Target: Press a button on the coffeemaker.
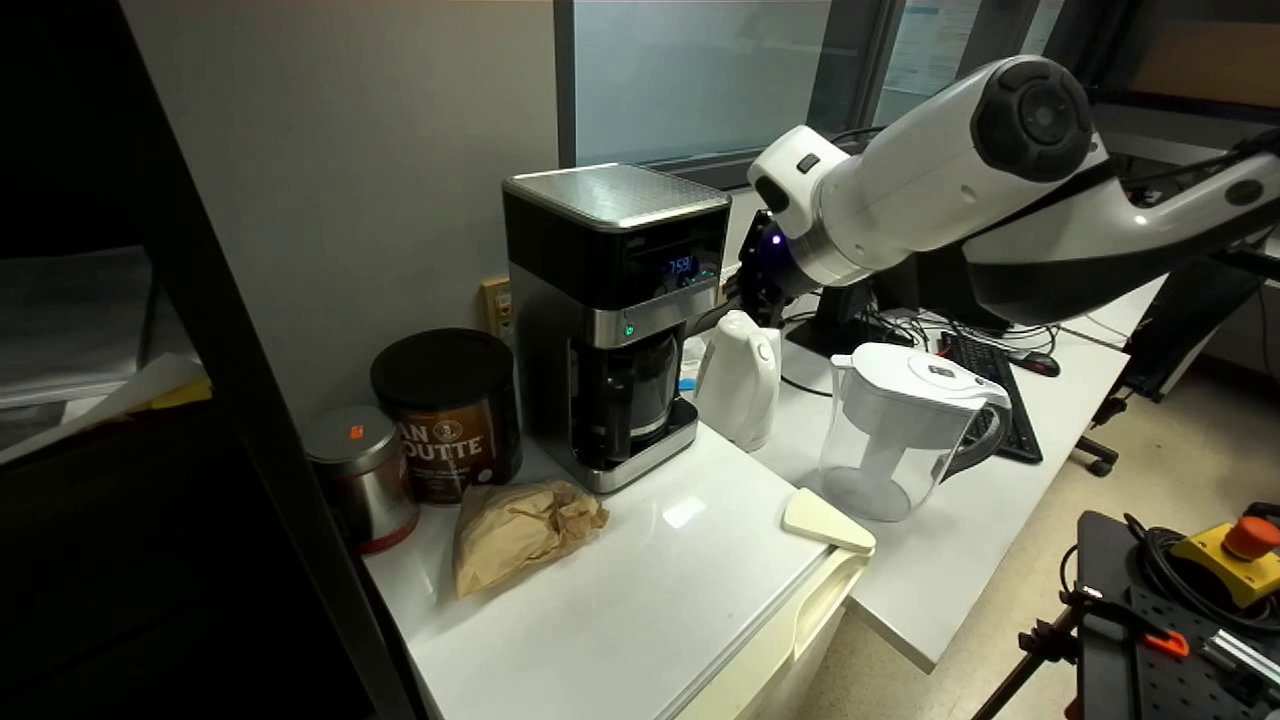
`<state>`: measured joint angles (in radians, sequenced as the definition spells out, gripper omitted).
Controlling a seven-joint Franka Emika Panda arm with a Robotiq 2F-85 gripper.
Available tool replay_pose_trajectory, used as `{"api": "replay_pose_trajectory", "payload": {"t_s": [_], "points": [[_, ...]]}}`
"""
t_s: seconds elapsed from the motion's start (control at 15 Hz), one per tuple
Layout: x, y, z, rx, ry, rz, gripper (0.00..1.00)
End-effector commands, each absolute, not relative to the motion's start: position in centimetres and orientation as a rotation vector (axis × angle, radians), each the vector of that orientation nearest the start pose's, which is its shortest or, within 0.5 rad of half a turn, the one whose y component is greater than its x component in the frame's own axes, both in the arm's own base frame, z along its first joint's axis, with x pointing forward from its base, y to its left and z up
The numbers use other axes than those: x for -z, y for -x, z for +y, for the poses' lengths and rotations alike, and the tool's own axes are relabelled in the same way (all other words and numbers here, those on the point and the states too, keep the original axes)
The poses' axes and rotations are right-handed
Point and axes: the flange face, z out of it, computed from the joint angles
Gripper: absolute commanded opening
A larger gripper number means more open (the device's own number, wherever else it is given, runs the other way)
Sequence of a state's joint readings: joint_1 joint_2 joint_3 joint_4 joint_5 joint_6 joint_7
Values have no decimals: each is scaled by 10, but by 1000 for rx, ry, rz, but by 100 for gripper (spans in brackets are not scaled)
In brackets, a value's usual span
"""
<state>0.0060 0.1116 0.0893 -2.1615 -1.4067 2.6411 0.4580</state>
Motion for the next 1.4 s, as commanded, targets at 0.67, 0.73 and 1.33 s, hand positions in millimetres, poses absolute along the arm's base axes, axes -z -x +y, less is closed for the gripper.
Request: {"api": "replay_pose_trajectory", "payload": {"t_s": [0.67,0.73,1.33], "points": [[-364,-596,81,-688,-2145,889,0],[-364,-596,81,-688,-2146,886,0],[-369,-585,82,-699,-2145,900,0]]}}
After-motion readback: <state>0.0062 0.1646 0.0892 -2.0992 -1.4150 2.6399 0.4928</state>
